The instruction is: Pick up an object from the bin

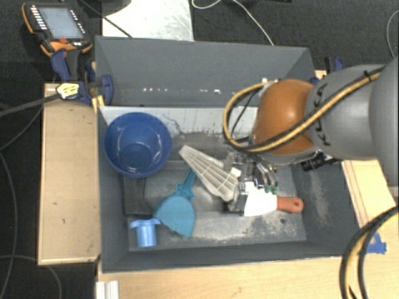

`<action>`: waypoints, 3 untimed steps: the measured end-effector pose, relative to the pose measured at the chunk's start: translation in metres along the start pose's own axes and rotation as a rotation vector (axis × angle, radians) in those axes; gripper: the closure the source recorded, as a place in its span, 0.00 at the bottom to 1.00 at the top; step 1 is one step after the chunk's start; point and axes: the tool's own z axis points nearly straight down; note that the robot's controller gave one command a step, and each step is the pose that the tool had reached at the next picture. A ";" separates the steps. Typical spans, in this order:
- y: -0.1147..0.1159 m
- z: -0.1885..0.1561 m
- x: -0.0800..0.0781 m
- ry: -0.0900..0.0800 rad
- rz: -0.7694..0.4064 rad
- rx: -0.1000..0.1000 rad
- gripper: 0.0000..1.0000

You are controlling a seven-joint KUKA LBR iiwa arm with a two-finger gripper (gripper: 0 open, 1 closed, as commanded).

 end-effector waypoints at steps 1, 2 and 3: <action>0.017 -0.006 0.012 -0.008 -0.267 0.000 1.00; 0.017 -0.006 0.011 -0.010 -0.266 -0.001 1.00; 0.023 -0.075 0.008 -0.016 -0.259 -0.001 1.00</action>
Offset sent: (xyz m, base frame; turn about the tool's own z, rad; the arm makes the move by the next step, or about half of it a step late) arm 0.0000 0.0000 0.0000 0.0000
